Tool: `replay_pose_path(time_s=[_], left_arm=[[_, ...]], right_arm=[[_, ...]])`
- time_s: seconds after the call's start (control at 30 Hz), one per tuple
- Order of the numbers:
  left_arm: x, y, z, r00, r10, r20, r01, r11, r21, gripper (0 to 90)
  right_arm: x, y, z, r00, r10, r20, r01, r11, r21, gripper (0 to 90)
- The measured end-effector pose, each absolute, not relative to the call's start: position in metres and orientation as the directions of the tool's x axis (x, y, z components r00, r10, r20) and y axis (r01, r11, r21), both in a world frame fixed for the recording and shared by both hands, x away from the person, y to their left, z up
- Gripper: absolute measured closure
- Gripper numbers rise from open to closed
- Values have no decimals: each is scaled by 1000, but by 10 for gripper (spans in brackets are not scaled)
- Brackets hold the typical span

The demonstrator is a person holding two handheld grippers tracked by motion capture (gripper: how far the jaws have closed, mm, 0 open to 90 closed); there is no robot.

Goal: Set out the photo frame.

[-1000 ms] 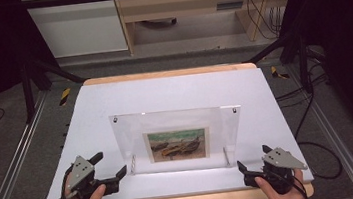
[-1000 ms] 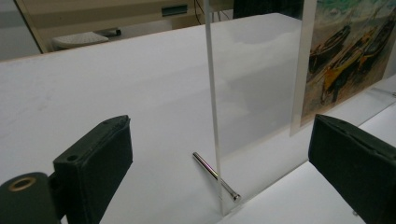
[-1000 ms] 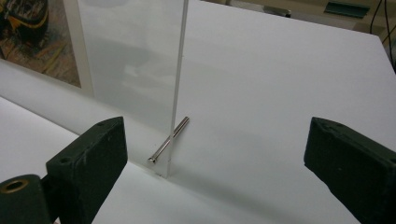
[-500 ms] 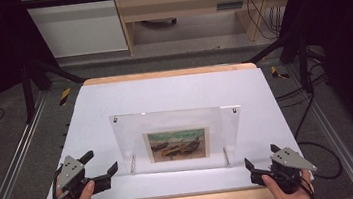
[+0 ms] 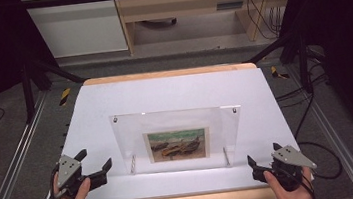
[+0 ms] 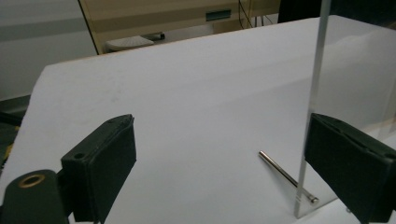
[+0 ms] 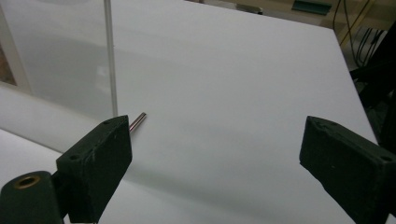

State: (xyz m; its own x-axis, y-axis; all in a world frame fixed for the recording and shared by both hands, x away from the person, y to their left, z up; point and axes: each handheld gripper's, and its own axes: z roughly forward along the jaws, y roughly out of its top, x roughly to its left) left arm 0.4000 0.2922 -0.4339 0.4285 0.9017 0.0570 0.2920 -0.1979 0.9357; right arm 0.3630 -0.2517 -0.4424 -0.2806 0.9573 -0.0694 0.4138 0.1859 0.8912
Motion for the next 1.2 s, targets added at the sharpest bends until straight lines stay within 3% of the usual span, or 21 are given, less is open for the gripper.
replay_pose_path(time_s=[0.7, 1.2], left_arm=[[421, 299, -446, 392, 913, 111, 316, -247, 916, 84], [449, 296, -458, 399, 912, 100, 354, -254, 900, 84]], right_arm=[[389, -257, -453, -223, 969, -109, 453, 202, 868, 108], [418, -265, -462, -195, 972, -130, 497, 212, 842, 111]])
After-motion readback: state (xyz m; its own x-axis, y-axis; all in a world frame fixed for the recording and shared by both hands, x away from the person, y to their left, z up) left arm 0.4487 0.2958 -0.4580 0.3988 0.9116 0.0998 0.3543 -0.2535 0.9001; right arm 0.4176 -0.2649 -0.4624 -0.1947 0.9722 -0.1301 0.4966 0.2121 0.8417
